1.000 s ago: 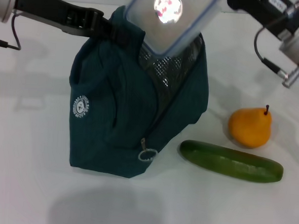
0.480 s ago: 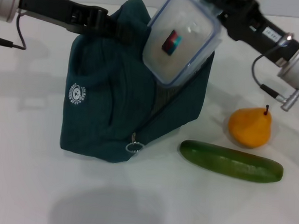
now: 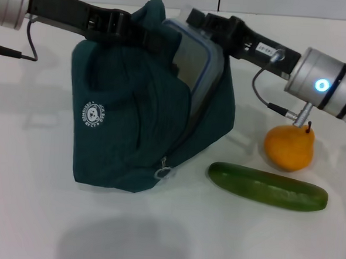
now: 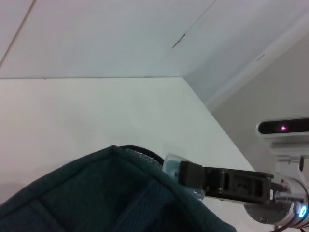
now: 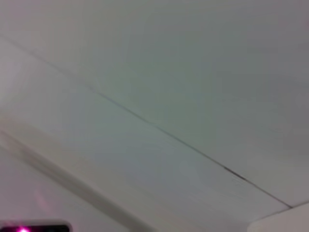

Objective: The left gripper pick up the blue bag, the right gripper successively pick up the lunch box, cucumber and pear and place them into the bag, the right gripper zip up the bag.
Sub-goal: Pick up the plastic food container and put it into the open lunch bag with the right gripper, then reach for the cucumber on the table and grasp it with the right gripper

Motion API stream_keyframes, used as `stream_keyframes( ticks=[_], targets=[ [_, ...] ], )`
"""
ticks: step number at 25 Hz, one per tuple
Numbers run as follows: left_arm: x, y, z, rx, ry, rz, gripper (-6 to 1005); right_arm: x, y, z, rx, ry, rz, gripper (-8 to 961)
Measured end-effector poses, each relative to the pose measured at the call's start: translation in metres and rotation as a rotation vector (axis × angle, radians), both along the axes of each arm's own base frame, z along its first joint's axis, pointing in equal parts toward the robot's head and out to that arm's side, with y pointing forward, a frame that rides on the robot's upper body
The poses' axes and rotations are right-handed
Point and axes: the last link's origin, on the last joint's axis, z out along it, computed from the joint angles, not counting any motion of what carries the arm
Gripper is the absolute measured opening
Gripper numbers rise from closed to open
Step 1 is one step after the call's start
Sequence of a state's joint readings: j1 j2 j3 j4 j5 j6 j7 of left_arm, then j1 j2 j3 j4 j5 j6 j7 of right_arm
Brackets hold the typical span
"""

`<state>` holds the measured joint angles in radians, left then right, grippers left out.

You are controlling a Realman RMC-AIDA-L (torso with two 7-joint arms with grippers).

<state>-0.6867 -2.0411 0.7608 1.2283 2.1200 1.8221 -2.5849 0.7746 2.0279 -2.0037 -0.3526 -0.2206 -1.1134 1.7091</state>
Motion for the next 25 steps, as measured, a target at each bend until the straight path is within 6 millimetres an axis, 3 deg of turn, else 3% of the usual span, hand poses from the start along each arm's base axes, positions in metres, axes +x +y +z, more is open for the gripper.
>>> stream_keyframes(
  ticks=[6, 15, 20, 25],
  targets=[
    [-0.001, 0.000, 0.002, 0.006, -0.005, -0.001, 43, -0.004, -0.001, -0.003, 0.005, -0.020, 0.026, 188],
    [-0.004, 0.000, 0.005, 0.014, -0.005, 0.005, 43, 0.016, -0.010, 0.013, 0.077, 0.026, 0.032, 201],
    [-0.007, 0.000, 0.007, 0.028, -0.002, 0.012, 43, 0.039, -0.015, 0.037, 0.177, 0.092, 0.003, 397],
    [-0.011, -0.001, 0.010, 0.039, 0.001, 0.019, 43, 0.070, -0.026, 0.078, 0.353, 0.129, 0.011, 555]
  ],
)
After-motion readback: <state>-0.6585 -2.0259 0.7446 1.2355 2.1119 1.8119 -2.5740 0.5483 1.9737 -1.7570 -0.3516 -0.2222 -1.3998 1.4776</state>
